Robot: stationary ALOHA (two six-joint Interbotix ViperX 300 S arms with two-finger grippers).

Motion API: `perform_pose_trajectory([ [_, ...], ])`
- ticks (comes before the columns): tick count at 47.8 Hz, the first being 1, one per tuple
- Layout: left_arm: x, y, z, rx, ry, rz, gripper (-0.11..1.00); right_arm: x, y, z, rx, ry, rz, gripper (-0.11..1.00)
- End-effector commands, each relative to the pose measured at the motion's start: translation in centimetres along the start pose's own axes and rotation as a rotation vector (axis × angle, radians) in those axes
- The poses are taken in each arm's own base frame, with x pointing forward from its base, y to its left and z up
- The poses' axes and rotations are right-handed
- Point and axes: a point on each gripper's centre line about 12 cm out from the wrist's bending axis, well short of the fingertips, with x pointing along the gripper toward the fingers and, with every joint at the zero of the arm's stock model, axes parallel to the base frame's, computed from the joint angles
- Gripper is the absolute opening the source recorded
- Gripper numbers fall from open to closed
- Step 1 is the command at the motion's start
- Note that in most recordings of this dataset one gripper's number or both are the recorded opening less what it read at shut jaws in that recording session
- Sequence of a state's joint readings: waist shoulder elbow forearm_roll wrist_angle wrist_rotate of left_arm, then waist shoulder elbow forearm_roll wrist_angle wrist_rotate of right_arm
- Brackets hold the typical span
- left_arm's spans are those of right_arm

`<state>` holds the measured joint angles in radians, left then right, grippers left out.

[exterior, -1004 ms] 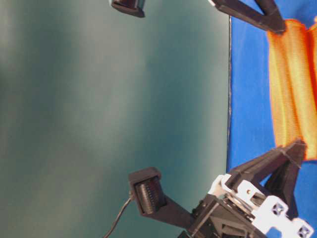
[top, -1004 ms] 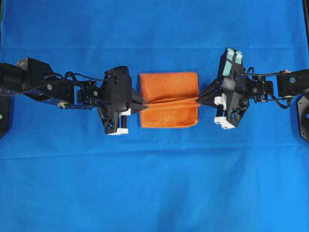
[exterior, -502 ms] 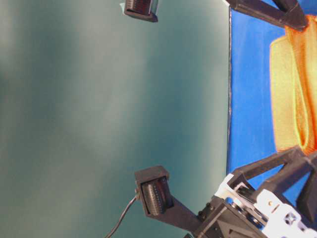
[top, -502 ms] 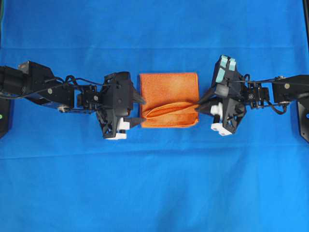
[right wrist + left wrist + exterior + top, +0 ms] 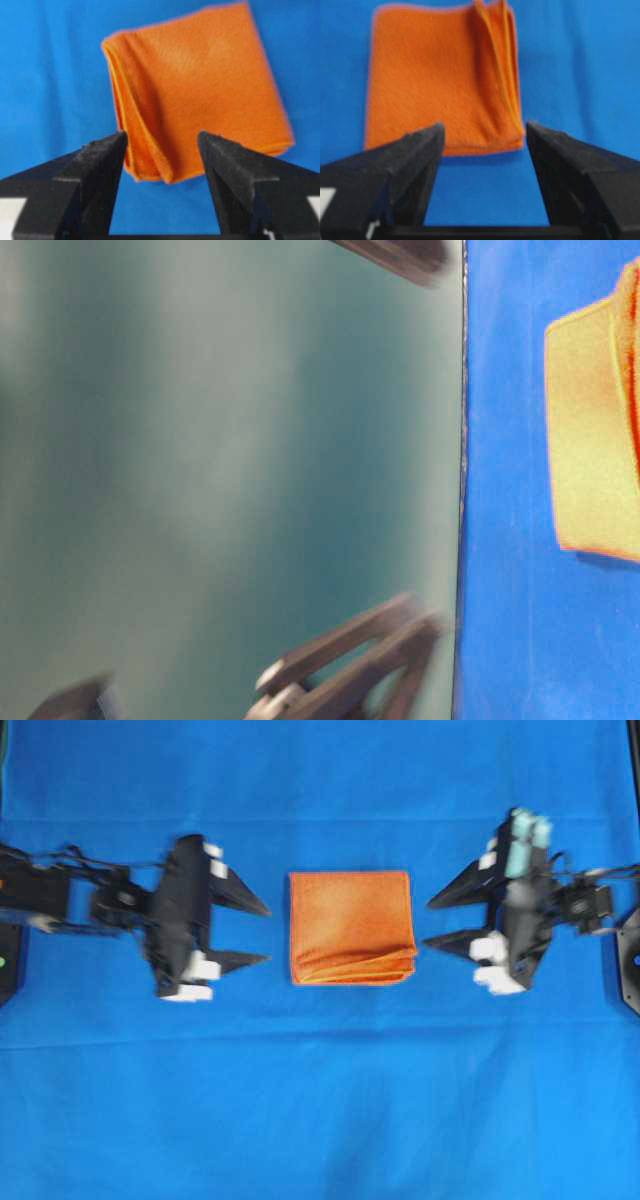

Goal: Fold the orange towel.

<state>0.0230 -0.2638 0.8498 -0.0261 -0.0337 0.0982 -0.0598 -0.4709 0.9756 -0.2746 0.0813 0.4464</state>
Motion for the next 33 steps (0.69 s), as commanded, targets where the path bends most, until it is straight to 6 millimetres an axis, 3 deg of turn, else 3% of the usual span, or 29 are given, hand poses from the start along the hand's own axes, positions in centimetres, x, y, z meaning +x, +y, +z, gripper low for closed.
perform_pose_trajectory([
  [1,-2.8,0.0,1.7,0.003,-0.094,0.004,0.6,-2.9,0.1,1.8,-0.023,-0.082,-0.002,0.61],
  [9,-7.7,0.1,1.8,0.002,-0.211,0.014,0.6,-7.3,-0.4,2.3,-0.035,-0.178,-0.021,0.62],
  [17,-12.1,0.0,0.8,-0.006,-0.312,0.02,0.6,-10.4,-0.9,1.7,-0.045,-0.237,-0.041,0.61],
  [23,-14.5,-0.1,-0.5,-0.006,-0.364,0.023,0.6,-11.4,-1.2,0.2,-0.051,-0.26,-0.044,0.61],
  [33,-16.5,-0.3,-3.2,-0.01,-0.401,0.023,0.6,-11.9,-1.5,-2.5,-0.054,-0.301,-0.025,0.61],
])
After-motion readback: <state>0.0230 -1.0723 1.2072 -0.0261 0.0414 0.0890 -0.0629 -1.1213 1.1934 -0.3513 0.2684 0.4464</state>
